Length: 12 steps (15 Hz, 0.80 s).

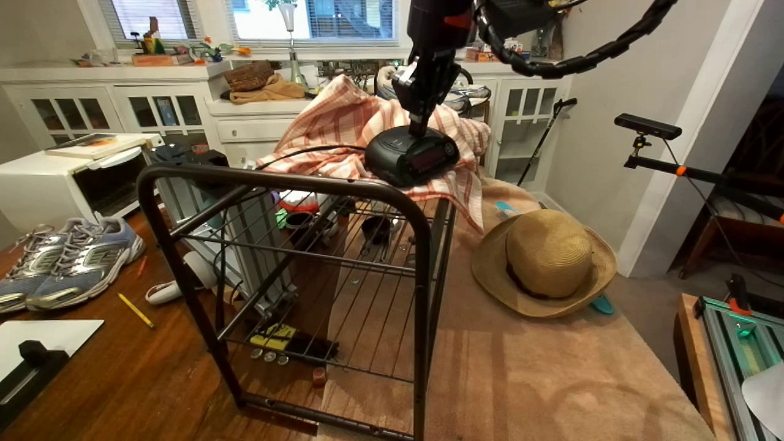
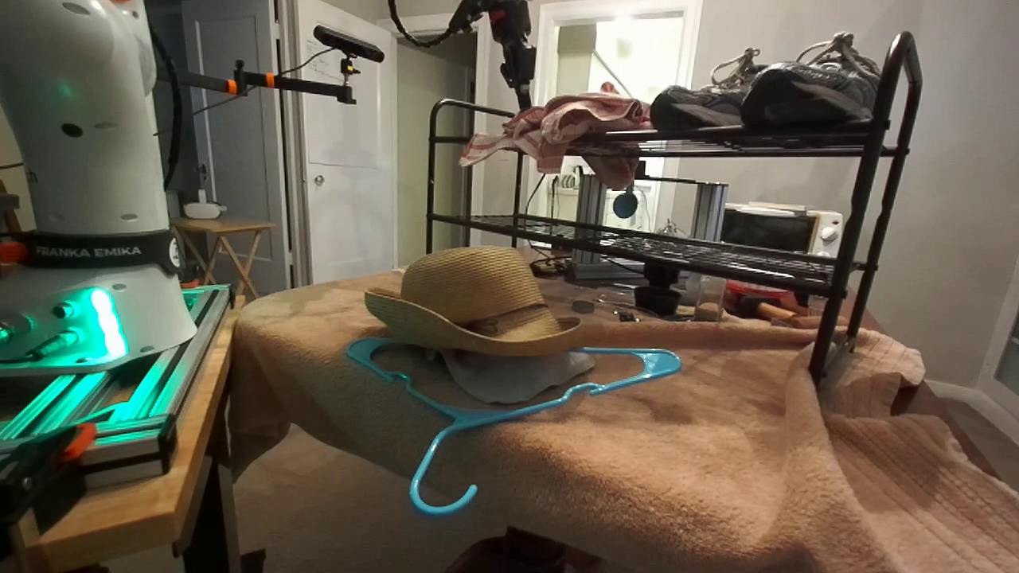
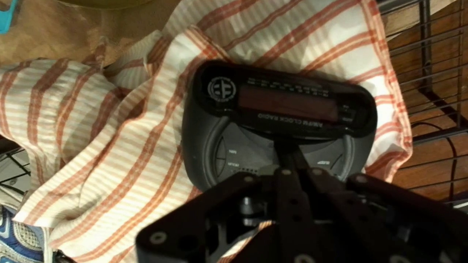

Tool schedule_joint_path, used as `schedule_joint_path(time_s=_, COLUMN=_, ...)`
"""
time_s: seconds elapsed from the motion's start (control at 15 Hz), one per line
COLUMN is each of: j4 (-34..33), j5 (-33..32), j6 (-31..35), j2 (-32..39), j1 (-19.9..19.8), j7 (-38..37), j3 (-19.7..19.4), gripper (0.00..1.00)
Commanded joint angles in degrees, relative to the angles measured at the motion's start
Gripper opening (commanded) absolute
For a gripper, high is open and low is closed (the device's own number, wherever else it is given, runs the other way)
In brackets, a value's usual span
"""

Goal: Push the alarm clock downwards

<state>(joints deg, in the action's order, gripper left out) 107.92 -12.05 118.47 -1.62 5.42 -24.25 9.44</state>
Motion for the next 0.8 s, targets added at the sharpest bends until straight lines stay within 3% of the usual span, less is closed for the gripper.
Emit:
schedule_joint_path(time_s=0.0, j4=0.49, j5=-0.94, j6=1.22, j2=0.72, j1=0.71, j7=-1.45, j3=-0.45, gripper=0.00)
schedule_joint_path(time_s=0.73, j4=5.40, j5=-0.04, j6=2.86, j2=-0.81, j1=0.33, j7=0.02, j3=-0.95, gripper=0.00)
